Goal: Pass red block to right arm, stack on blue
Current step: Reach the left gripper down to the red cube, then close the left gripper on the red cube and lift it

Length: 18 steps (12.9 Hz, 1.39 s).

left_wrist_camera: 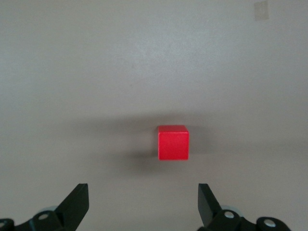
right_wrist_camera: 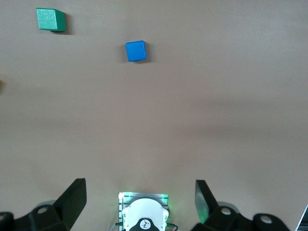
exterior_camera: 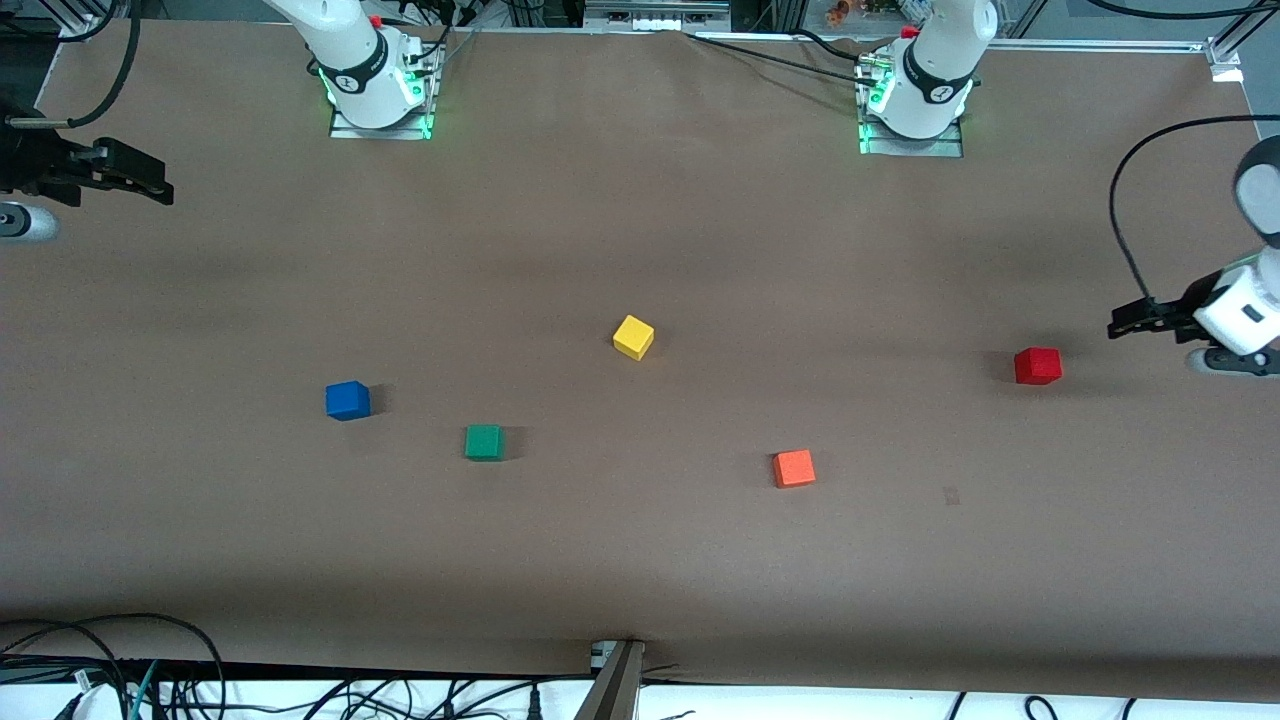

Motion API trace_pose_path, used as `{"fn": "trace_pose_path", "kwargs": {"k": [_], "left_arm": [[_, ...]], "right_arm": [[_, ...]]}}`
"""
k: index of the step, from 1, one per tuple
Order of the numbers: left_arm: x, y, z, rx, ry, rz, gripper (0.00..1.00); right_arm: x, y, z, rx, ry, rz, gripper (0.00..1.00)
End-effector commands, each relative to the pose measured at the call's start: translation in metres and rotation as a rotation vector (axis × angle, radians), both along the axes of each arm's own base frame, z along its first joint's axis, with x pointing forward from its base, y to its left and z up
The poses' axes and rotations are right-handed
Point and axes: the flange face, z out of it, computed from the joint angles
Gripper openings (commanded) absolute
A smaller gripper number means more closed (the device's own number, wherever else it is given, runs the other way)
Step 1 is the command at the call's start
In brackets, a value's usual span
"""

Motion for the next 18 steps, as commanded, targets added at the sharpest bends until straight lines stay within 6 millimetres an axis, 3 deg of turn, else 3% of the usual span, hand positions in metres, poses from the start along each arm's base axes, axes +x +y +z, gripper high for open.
{"fn": "trace_pose_path", "kwargs": {"k": [1, 3, 6, 9, 18], "left_arm": [[-0.02, -0.018, -0.038, 0.016, -0.052, 0.035, 1.0], [-0.022, -0.026, -0.072, 0.02, -0.09, 0.049, 1.0], [-0.018, -0.043, -0.101, 0.011, -0.106, 0.017, 1.0], [-0.02, -0.039, -0.135, 0.014, -0.127, 0.001, 1.0], [-0.024, -0.04, -0.172, 0.008, -0.108, -0.045, 1.0]], "right_arm": [[0.002, 0.0, 0.001, -0.004, -0.006, 0.016, 1.0], [0.003, 0.0, 0.002, -0.004, -0.008, 0.015, 1.0], [0.004, 0.0, 0.001, -0.003, -0.011, 0.013, 1.0], [0.004, 0.001, 0.001, -0.003, -0.012, 0.015, 1.0], [0.005, 0.001, 0.001, -0.003, -0.012, 0.015, 1.0]]}}
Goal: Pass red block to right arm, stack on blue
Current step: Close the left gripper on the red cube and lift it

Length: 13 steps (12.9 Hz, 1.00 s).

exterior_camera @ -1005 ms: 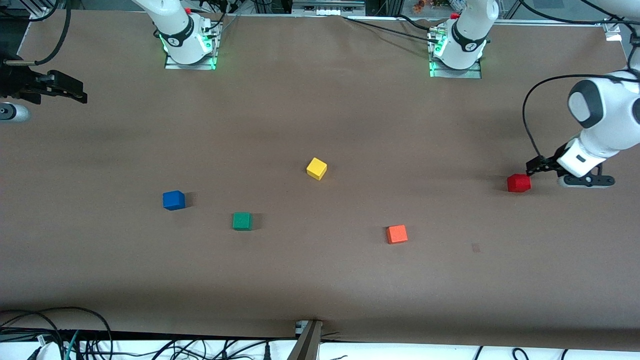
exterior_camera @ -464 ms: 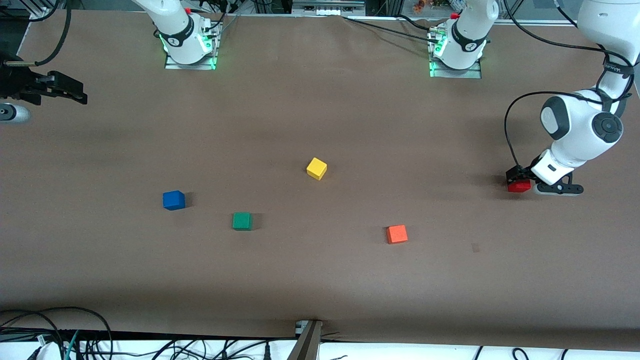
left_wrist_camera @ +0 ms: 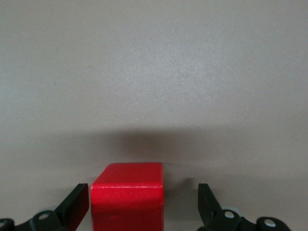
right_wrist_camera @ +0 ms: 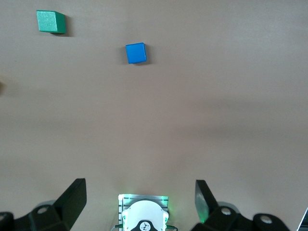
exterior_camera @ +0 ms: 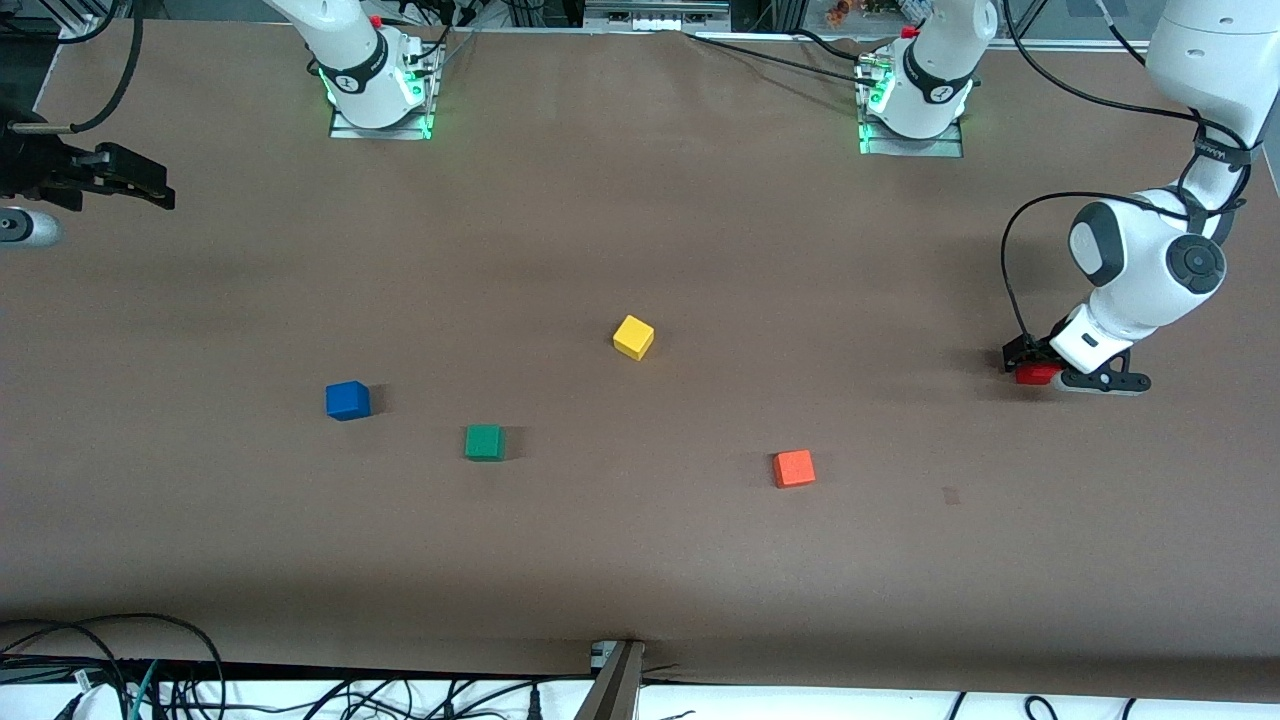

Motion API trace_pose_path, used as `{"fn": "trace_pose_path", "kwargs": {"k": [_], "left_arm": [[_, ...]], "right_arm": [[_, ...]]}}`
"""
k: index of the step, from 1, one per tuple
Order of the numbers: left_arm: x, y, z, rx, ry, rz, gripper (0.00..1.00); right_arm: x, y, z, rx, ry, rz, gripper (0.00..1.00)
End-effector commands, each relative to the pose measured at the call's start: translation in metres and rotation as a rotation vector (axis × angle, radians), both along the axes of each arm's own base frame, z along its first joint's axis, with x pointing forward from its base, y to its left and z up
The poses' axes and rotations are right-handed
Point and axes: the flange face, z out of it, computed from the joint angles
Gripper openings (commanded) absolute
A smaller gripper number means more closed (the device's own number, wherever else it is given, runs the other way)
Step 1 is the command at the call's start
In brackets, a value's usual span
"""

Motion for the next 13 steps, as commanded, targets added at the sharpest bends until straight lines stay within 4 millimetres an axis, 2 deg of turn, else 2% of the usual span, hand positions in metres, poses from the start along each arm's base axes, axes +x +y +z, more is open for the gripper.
{"fn": "trace_pose_path", "kwargs": {"k": [1, 3, 4, 5, 6, 8, 9, 11, 13], "left_arm": [[0.0, 0.003, -0.005, 0.009, -0.004, -0.029, 0.86], [0.0, 0.003, -0.004, 0.009, 0.0, -0.029, 0.24], [0.001, 0.003, -0.002, 0.01, -0.002, -0.037, 0.1], [0.003, 0.003, 0.001, 0.012, -0.008, -0.056, 0.04], [0.006, 0.003, 0.006, 0.017, -0.018, -0.085, 0.02], [0.018, -0.001, 0.016, 0.015, -0.009, -0.149, 0.01], [0.03, -0.01, 0.026, 0.006, -0.004, -0.187, 0.02], [0.048, -0.015, 0.039, -0.009, 0.014, -0.237, 0.02], [0.053, -0.015, 0.044, -0.01, 0.011, -0.273, 0.02]], "right_arm": [[0.002, 0.0, 0.003, -0.002, -0.008, 0.014, 1.0], [0.002, 0.0, 0.003, -0.003, -0.007, 0.014, 1.0], [0.003, 0.0, 0.001, -0.003, -0.005, 0.014, 1.0], [0.003, 0.001, 0.001, -0.003, -0.005, 0.016, 1.0], [0.003, 0.001, 0.001, -0.001, -0.005, 0.016, 1.0], [0.007, 0.003, -0.006, -0.002, 0.009, 0.019, 1.0], [0.01, 0.006, -0.012, -0.004, 0.018, 0.02, 1.0], [0.022, 0.009, -0.03, 0.012, 0.035, 0.017, 1.0], [0.022, 0.01, -0.033, 0.027, 0.043, 0.016, 1.0]]}}
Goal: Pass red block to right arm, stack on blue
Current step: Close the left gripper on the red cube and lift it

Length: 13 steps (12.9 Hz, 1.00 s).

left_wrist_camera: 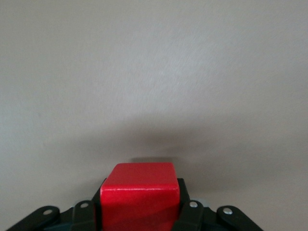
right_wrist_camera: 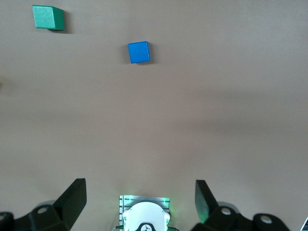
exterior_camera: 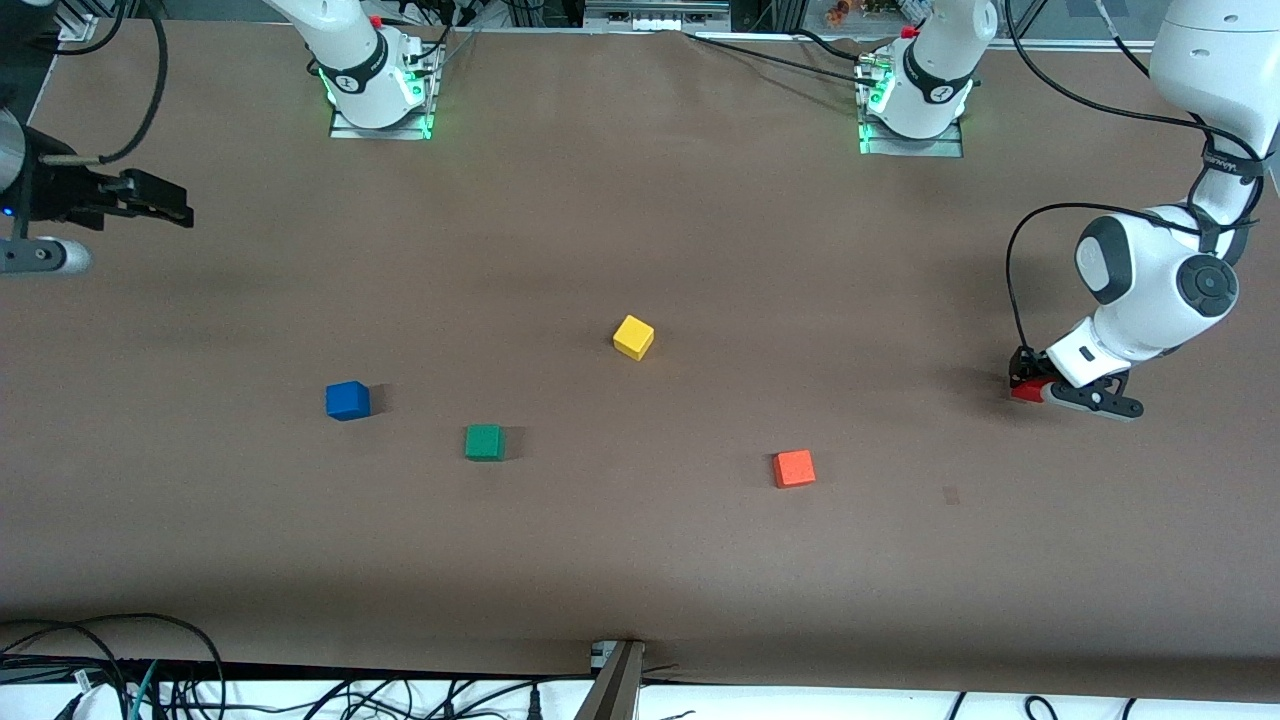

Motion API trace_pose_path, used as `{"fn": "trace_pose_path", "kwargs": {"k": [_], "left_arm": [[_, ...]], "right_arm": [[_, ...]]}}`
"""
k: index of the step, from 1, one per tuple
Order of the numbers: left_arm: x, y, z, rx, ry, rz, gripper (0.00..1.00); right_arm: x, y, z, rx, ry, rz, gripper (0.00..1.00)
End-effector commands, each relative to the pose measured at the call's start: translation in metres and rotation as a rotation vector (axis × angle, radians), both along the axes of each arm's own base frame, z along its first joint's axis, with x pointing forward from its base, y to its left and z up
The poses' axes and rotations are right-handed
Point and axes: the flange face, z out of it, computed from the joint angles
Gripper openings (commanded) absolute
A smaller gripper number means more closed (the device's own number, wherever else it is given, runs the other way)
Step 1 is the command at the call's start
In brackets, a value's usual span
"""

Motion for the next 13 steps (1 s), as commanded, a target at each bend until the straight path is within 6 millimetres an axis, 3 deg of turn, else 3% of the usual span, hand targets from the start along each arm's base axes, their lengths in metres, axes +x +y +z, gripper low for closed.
{"fn": "trace_pose_path", "kwargs": {"k": [1, 6, 8, 11, 13], "left_arm": [[0.014, -0.006, 0.014, -0.009, -0.008, -0.073, 0.02], [0.026, -0.06, 0.019, -0.196, -0.059, -0.182, 0.05], [0.025, -0.084, 0.002, -0.325, -0.082, -0.243, 0.05], [0.042, -0.125, -0.007, -0.543, -0.149, -0.358, 0.05], [0.052, -0.154, 0.004, -0.632, -0.2, -0.463, 0.05]], "right_arm": [[0.002, 0.004, -0.001, 0.022, 0.005, 0.012, 1.0], [0.019, 0.02, -0.038, 0.145, 0.067, 0.006, 1.0], [0.025, 0.025, -0.052, 0.191, 0.093, 0.001, 1.0], [0.036, 0.044, -0.082, 0.348, 0.149, -0.02, 1.0], [0.045, 0.056, -0.105, 0.454, 0.191, -0.04, 1.0]]}}
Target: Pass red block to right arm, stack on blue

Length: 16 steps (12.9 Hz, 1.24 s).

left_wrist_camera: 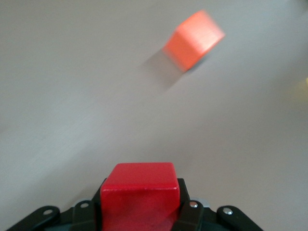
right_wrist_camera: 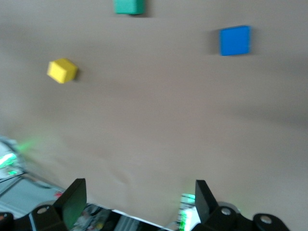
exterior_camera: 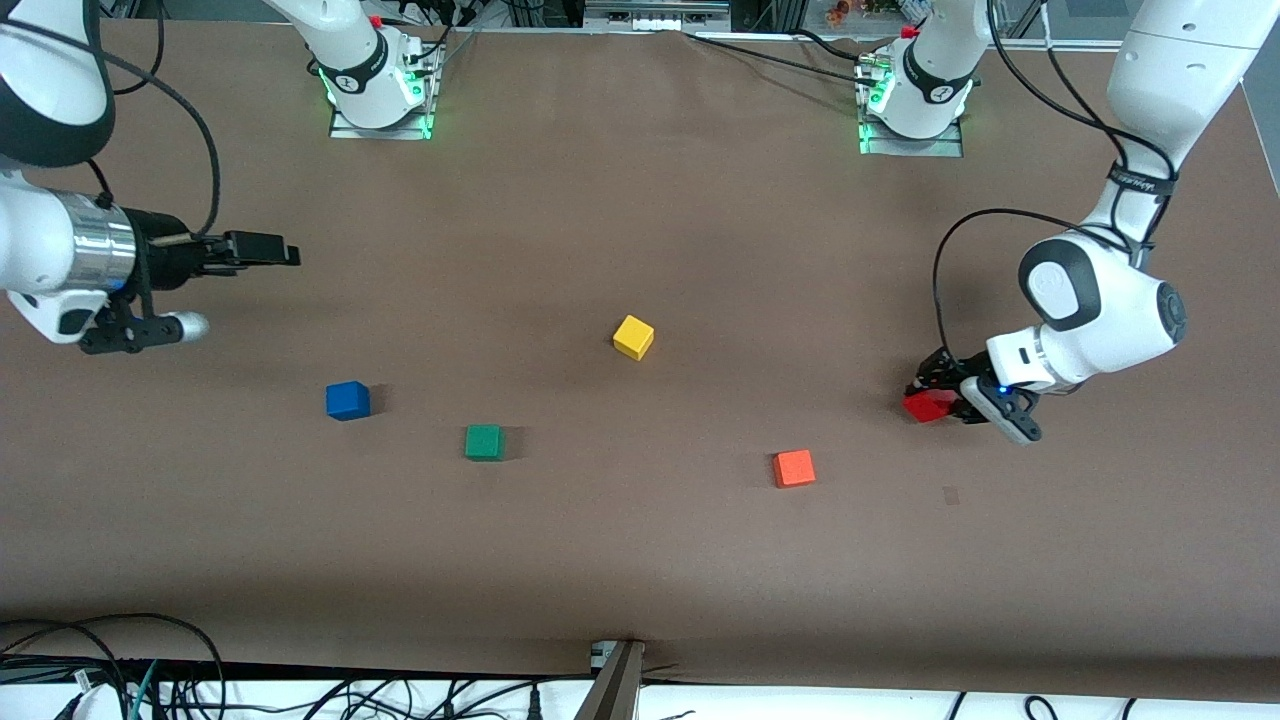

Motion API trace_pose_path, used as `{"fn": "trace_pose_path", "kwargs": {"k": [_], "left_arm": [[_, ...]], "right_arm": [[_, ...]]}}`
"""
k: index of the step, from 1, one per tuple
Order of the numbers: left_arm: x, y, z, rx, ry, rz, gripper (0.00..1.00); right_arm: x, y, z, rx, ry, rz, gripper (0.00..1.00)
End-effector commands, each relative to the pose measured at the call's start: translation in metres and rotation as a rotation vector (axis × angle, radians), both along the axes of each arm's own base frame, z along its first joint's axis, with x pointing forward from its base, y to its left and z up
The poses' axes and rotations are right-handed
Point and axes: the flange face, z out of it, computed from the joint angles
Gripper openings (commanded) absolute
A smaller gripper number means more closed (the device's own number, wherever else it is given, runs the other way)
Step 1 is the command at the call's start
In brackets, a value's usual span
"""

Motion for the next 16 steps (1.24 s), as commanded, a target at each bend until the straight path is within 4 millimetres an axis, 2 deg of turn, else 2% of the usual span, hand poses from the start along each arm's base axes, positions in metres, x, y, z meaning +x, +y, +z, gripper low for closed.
{"fn": "trace_pose_path", "kwargs": {"k": [1, 4, 7, 8, 11, 14, 16], "left_arm": [[0.022, -0.031, 0.017, -0.133, -0.07, -0.132, 0.05], [0.028, -0.065, 0.037, -0.293, -0.084, -0.267, 0.0], [0.054, -0.121, 0.03, -0.451, -0.206, -0.383, 0.0], [0.057, -0.141, 0.036, -0.507, -0.242, -0.402, 0.0], [0.062, -0.177, 0.07, -0.59, -0.353, -0.438, 0.0], [0.056, -0.208, 0.085, -0.662, -0.511, -0.5, 0.0], [0.041, -0.234, 0.078, -0.734, -0.649, -0.527, 0.0]], "right_arm": [[0.015, 0.009, -0.028, 0.135, 0.043, -0.031, 1.0], [0.029, 0.025, -0.069, 0.277, 0.104, -0.079, 1.0], [0.043, 0.048, -0.106, 0.432, 0.115, -0.094, 1.0], [0.047, 0.054, -0.123, 0.507, 0.126, -0.09, 1.0], [0.053, 0.08, -0.169, 0.703, 0.138, -0.124, 1.0], [0.05, 0.115, -0.201, 0.811, 0.086, -0.179, 1.0], [0.044, 0.141, -0.218, 0.902, 0.088, -0.252, 1.0]]}}
